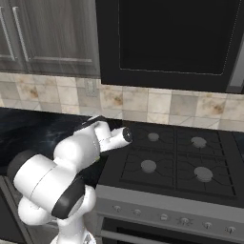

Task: Collect the turmeric, ketchup, and shaker from the cabinet and place them next to the stove.

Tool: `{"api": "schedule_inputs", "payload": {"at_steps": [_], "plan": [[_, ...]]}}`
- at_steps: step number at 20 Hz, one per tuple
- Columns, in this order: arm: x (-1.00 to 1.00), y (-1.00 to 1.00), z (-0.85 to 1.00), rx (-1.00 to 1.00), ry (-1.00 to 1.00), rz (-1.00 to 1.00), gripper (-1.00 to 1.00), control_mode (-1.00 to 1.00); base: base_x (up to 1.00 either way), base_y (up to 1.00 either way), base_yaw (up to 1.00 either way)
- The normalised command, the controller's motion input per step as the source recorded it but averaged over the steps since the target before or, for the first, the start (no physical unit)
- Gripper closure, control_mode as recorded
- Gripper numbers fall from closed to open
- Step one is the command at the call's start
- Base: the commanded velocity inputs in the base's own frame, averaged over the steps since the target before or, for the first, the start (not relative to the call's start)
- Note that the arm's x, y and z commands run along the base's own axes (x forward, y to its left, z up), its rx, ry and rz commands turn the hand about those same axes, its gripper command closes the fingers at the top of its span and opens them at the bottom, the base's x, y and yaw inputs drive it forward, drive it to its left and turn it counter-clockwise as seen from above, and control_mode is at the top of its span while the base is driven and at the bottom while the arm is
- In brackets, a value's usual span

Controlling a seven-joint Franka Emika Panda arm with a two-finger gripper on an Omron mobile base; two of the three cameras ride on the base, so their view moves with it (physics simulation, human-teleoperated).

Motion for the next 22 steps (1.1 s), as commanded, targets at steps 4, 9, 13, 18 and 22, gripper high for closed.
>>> {"api": "schedule_inputs", "payload": {"at_steps": [4,9,13,18,22], "plan": [[0.26,0.0,-0.16,0.0,0.0,0.0,1.0,-1.0,0.0,0.0,0.0],[0.27,0.0,-0.15,0.0,0.0,0.0,1.0,-1.0,0.0,0.0,0.0],[0.23,0.0,-0.25,0.0,0.0,0.01,1.0,-1.0,0.0,0.0,0.0],[0.17,0.01,-0.27,0.0,0.0,0.02,1.0,-1.0,0.0,0.0,0.0],[-0.01,0.11,-0.33,0.0,0.0,0.04,1.0,-1.0,0.0,0.0,0.0]]}}
